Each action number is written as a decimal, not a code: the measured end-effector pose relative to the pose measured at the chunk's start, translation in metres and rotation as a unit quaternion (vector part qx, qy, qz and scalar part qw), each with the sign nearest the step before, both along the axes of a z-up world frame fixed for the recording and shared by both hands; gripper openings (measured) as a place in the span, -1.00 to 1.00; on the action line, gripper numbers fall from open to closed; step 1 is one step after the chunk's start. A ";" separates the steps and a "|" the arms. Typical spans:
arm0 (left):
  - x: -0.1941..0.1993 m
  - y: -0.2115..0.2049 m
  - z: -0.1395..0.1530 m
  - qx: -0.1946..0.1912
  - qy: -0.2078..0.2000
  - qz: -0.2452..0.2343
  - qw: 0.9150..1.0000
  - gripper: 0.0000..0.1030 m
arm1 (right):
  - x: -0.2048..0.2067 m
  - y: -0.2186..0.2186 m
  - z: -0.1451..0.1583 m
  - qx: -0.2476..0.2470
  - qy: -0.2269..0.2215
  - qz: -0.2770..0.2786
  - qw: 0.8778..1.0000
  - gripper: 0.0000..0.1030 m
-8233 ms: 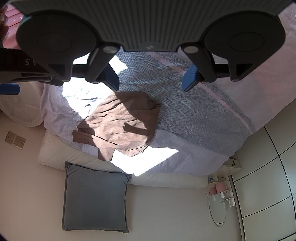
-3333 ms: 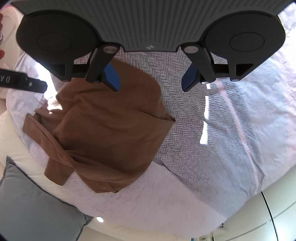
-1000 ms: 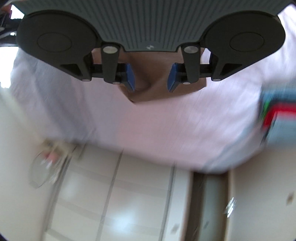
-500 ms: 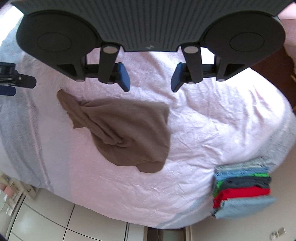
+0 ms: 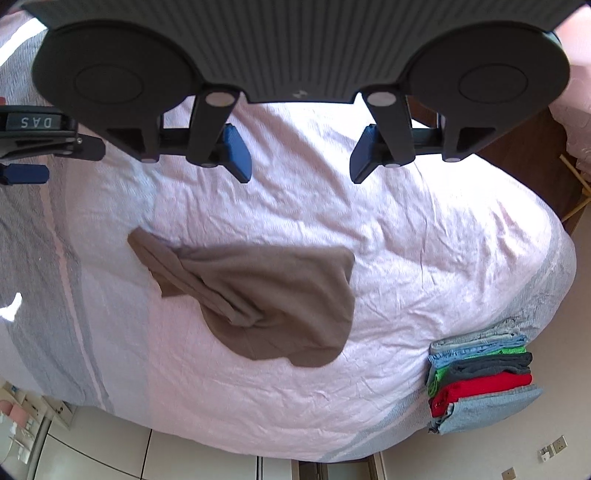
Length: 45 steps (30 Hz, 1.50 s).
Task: Fold clothes
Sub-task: 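Release the sweater onto the bed and move both grippers over it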
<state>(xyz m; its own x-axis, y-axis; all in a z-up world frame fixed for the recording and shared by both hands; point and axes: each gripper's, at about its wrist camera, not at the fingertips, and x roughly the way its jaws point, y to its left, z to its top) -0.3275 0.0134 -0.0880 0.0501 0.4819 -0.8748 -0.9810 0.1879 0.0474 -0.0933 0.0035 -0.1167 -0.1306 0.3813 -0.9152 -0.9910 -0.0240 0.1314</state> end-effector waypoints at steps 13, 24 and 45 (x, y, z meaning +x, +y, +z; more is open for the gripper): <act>-0.007 -0.002 0.000 0.001 0.001 0.020 1.000 0.16 | -0.008 0.011 -0.001 0.006 -0.008 0.034 0.999 0.70; -0.039 0.073 -0.010 -0.001 0.001 0.001 1.000 0.16 | -0.046 0.075 -0.010 0.001 -0.014 0.019 1.000 0.70; -0.090 0.215 -0.079 -0.090 -0.001 -0.155 0.984 0.20 | -0.099 0.154 -0.067 -0.078 -0.017 -0.164 0.983 0.70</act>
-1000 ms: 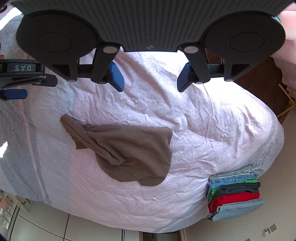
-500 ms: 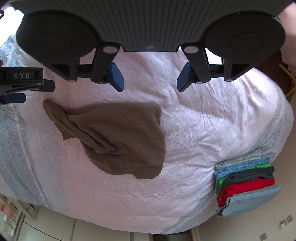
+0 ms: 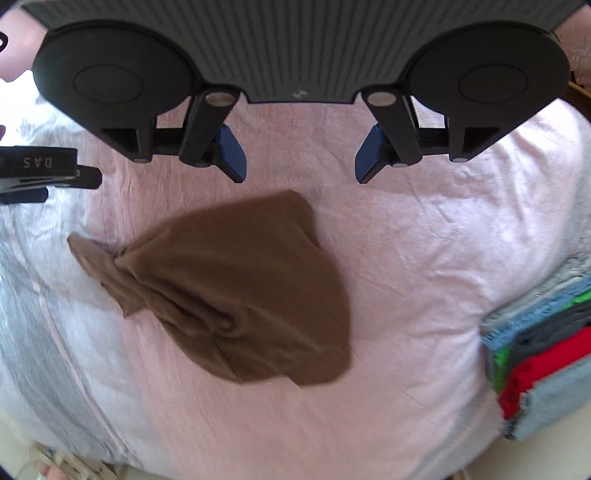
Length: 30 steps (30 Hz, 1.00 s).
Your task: Fold clothes
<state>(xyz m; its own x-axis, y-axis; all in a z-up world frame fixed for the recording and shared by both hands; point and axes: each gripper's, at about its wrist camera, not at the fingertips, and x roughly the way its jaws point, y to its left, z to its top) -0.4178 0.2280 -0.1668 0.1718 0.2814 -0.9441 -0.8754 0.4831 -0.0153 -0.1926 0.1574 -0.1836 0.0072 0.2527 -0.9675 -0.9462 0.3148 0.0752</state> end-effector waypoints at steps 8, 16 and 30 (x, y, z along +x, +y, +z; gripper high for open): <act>0.060 0.013 -0.038 -0.047 -0.009 -0.025 0.999 0.20 | 0.054 -0.030 -0.030 -0.035 -0.002 -0.075 0.997 0.70; 0.128 0.039 -0.065 -0.061 -0.013 -0.001 0.998 0.31 | 0.118 -0.021 -0.048 -0.028 0.003 -0.097 0.995 0.70; 0.232 0.132 -0.130 -0.068 -0.063 0.116 0.989 0.30 | 0.237 0.012 -0.063 -0.016 -0.015 -0.167 0.986 0.70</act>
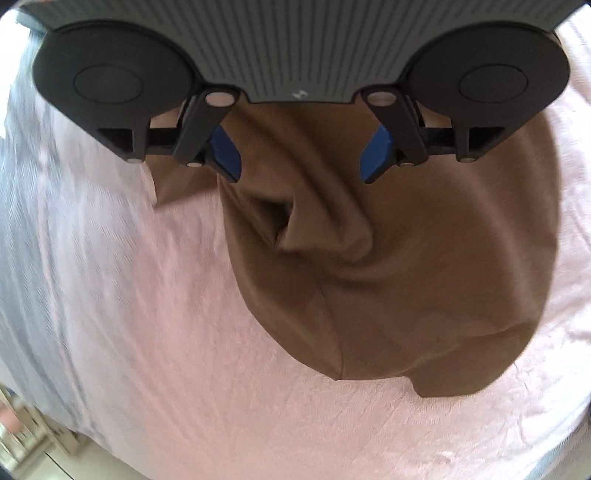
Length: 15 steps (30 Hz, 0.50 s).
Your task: Fold clothes
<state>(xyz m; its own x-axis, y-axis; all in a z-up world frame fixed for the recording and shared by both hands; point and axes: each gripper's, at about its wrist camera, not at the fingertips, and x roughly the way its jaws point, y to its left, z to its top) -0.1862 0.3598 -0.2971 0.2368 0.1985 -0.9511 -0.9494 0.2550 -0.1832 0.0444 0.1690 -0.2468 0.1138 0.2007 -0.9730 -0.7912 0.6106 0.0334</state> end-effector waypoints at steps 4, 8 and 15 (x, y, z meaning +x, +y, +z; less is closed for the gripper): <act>0.004 0.012 -0.025 -0.023 0.015 0.006 1.000 -0.68 | -0.005 0.000 -0.009 -0.015 0.015 0.007 1.000 0.70; -0.033 -0.003 -0.004 -0.008 -0.035 0.003 0.999 -0.89 | -0.013 0.003 -0.016 -0.028 0.019 0.032 0.999 0.70; -0.223 -0.047 0.078 0.044 -0.016 0.064 0.997 -0.88 | -0.017 0.015 -0.017 -0.039 0.006 0.077 0.996 0.70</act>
<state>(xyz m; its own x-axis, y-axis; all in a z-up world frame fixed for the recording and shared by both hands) -0.4090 0.3131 -0.2190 0.2346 0.3120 -0.9207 -0.9691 0.1489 -0.1965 0.0276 0.1843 -0.2634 0.0762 0.1391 -0.9873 -0.8758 0.4827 0.0005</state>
